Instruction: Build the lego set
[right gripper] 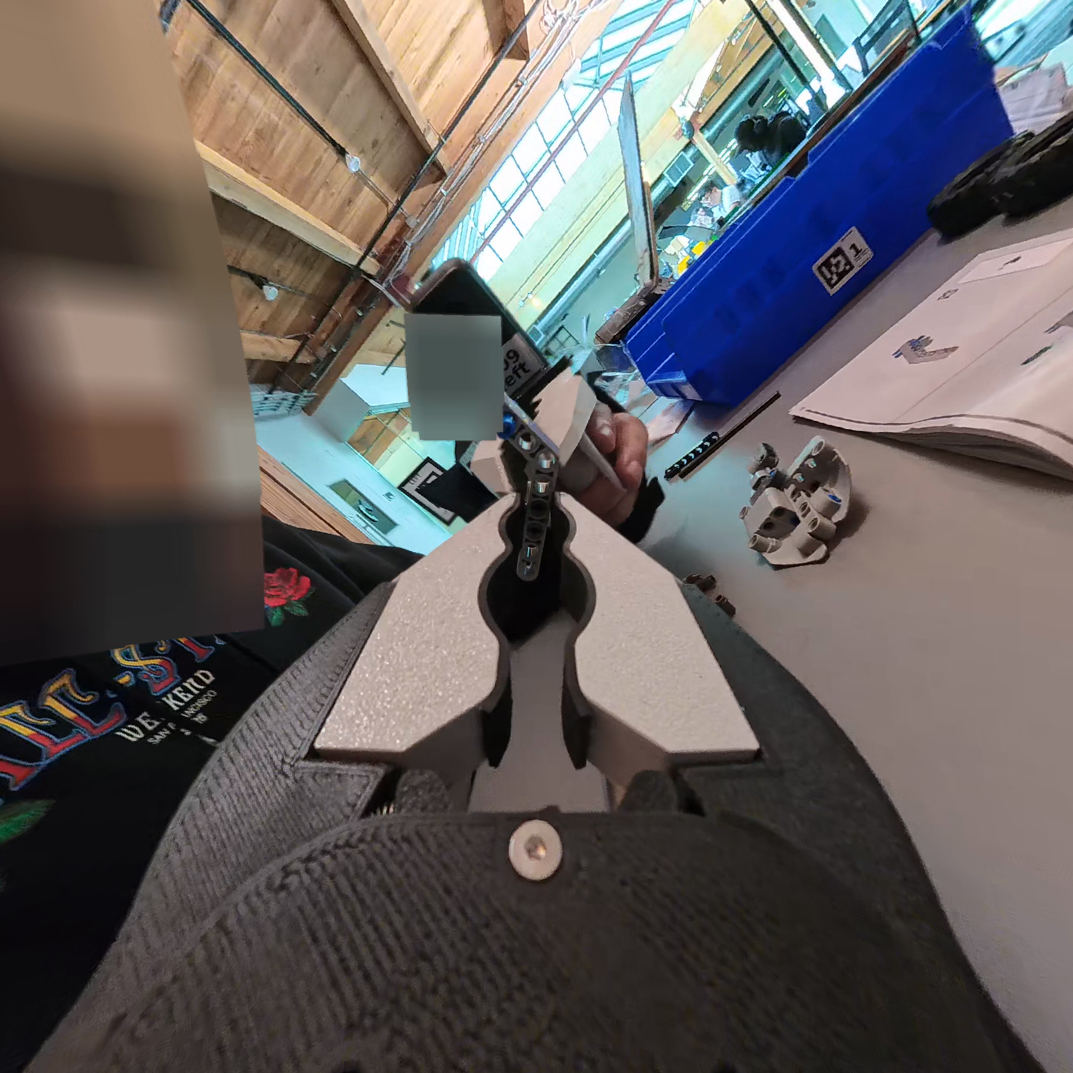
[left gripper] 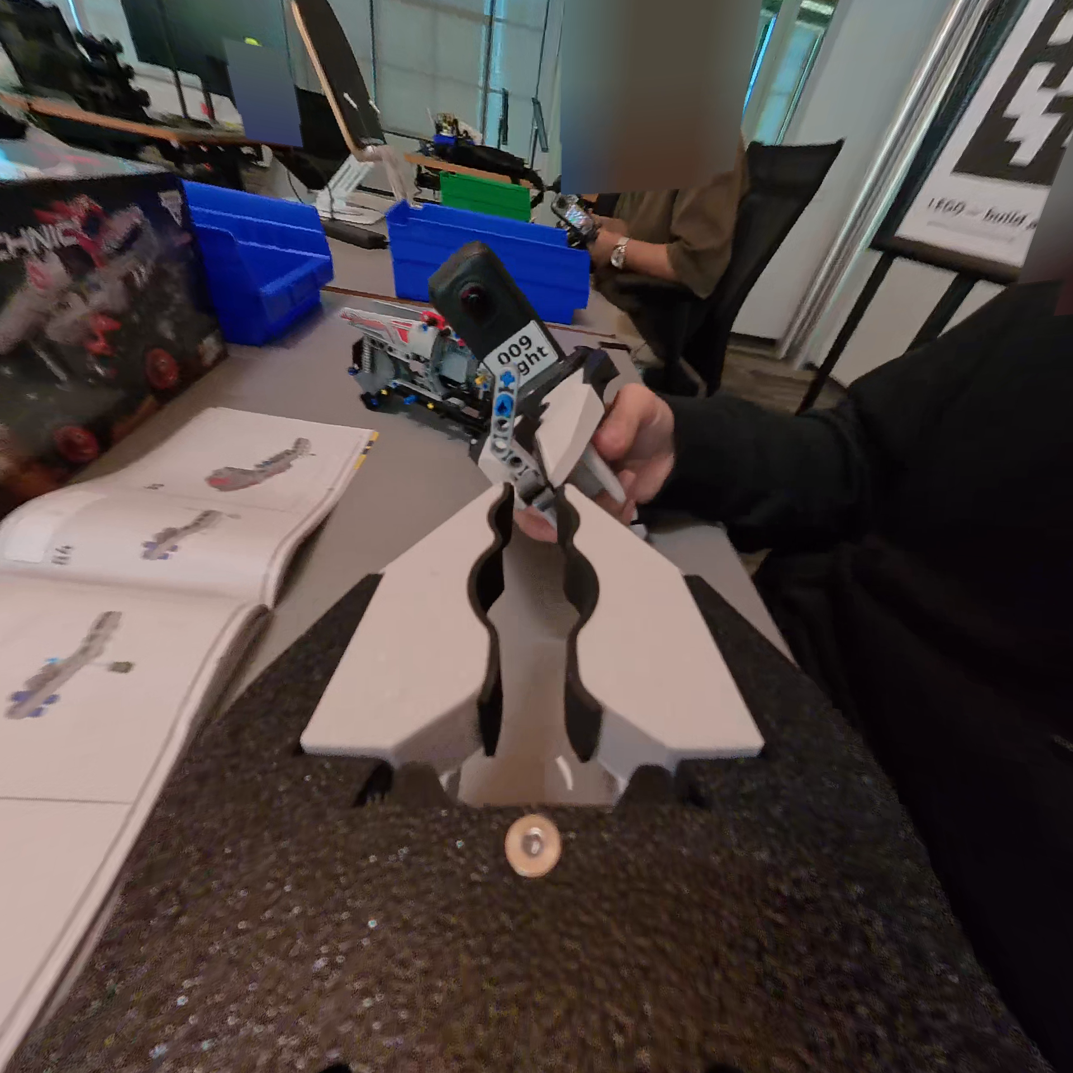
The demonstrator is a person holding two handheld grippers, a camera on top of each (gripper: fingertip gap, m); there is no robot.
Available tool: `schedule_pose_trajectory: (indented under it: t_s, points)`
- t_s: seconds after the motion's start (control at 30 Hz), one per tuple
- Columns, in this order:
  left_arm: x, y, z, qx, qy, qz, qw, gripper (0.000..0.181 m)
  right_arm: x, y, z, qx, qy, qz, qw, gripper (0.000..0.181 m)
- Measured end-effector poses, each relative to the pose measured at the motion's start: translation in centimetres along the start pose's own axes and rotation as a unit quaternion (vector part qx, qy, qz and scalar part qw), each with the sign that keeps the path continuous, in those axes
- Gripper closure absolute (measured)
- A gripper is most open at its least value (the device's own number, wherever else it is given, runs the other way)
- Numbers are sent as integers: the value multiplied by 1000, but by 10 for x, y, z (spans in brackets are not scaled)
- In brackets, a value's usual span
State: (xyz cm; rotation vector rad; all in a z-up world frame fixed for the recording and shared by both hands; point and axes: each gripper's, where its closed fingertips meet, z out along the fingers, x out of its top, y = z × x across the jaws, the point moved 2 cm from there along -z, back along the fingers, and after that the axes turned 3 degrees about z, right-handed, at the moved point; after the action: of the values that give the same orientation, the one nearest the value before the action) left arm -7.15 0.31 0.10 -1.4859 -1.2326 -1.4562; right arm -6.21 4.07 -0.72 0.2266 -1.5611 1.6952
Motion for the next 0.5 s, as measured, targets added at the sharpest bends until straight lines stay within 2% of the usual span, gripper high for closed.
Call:
schedule_pose_trajectory:
  t_s: [0.1, 0.2, 0.5]
  points:
    - [3, 2, 0, -22, 19, -39, 999, 171, -6, 1, 3, -13, -16, -19, 1000, 175]
    - [-2, -3, -1, -11, 2, -51, 999, 174, -11, 0, 6, -21, -30, -38, 999, 175]
    - [-8, -4, -1, -16, -18, -74, 997, 173, -9, 0, 7, -41, -15, -67, 997, 175]
